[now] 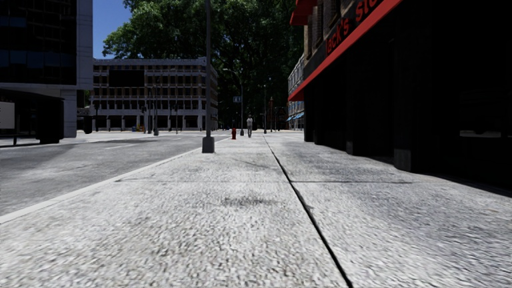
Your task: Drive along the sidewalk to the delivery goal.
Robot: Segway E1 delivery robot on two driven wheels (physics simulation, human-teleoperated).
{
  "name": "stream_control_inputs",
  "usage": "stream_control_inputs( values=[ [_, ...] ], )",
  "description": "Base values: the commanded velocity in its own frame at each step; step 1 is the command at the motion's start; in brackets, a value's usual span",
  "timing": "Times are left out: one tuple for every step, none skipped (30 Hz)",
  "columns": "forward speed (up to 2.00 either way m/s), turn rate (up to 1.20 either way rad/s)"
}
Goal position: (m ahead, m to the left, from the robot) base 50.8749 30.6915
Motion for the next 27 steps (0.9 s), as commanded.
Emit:
stream_control_inputs(
  values=[
    [2.00, 0.00],
    [2.00, 0.00],
    [2.00, 0.00],
    [2.00, 0.00],
    [2.00, 0.00],
    [2.00, 0.00],
    [2.00, 0.00],
    [2.00, 0.00],
    [2.00, 0.00],
    [2.00, 0.00],
    [2.00, 0.00],
    [2.00, -0.16],
    [2.00, -0.24],
    [2.00, -0.27],
    [2.00, -0.27],
    [2.00, -0.27],
    [2.00, -0.28],
    [2.00, -0.28],
    [2.00, -0.28],
    [2.00, -0.28],
    [2.00, -0.28],
    [2.00, -0.28],
    [2.00, -0.28],
    [2.00, -0.28],
    [2.00, -0.28],
    [2.00, -0.28],
    [2.00, -0.28]
  ],
)
